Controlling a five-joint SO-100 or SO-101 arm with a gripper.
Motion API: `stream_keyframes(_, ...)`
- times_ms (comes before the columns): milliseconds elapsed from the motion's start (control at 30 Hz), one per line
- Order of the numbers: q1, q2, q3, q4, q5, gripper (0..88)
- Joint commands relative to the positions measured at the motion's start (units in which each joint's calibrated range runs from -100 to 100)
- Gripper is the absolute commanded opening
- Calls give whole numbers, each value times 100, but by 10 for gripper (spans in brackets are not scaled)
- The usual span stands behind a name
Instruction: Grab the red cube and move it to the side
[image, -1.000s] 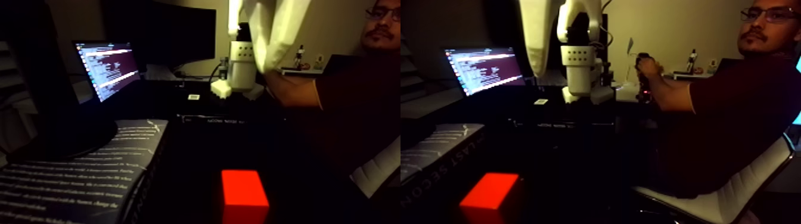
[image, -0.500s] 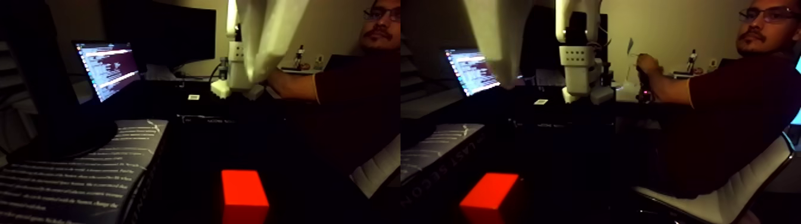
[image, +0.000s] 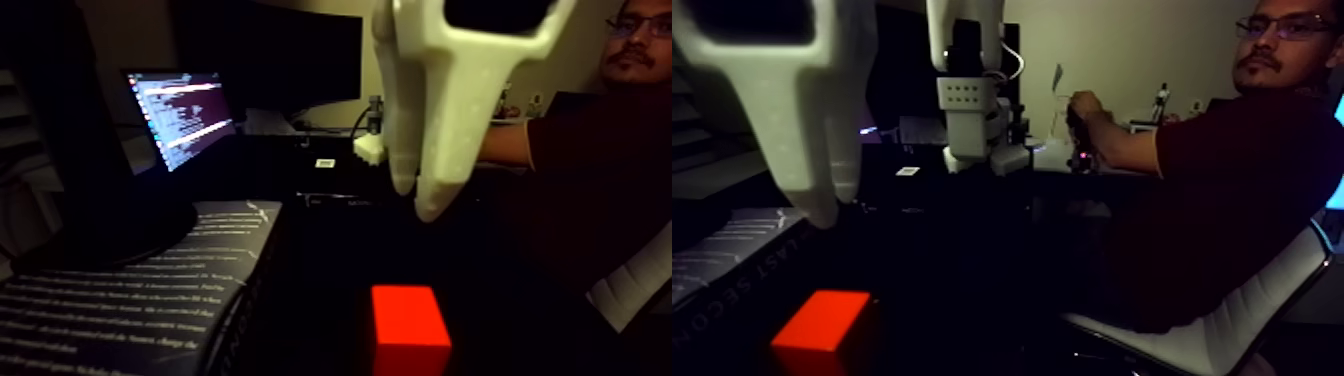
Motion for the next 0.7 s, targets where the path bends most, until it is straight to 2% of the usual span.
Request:
stream_keyframes(0,-45,55,-169,-49,16,168)
stream_keyframes(233,-145,71,-332,-24,-32,227)
stream_keyframes(667,-362,139,-332,-396,-318,229)
